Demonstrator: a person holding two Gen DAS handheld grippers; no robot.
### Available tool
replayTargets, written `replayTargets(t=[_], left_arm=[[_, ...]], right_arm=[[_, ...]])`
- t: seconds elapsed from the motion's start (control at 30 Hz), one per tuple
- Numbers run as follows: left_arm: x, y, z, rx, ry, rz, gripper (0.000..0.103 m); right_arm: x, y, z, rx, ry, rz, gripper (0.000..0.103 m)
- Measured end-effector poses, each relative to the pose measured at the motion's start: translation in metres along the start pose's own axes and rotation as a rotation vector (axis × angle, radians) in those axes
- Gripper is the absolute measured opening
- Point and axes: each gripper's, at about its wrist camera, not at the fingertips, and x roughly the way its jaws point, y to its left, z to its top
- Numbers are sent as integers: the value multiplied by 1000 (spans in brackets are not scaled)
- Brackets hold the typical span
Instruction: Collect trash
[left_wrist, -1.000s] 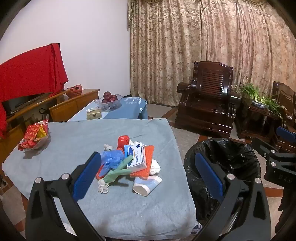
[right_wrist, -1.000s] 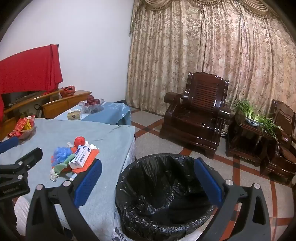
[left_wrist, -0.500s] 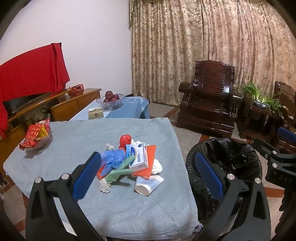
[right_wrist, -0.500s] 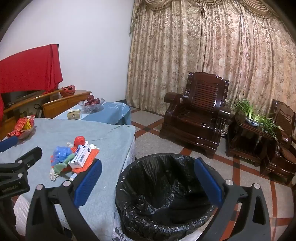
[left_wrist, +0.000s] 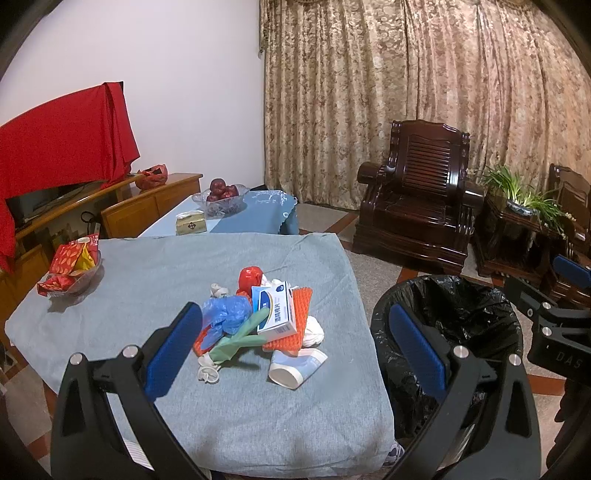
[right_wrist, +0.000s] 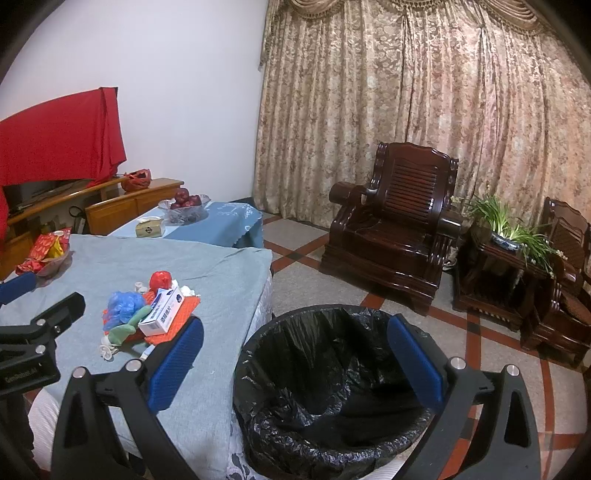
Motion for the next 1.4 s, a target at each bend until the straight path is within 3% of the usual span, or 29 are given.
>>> replayTargets(t=[1.4], left_arm=[[0, 0, 1, -5, 5, -2, 98]], right_arm=[[2, 1, 0, -3, 4, -1, 97]])
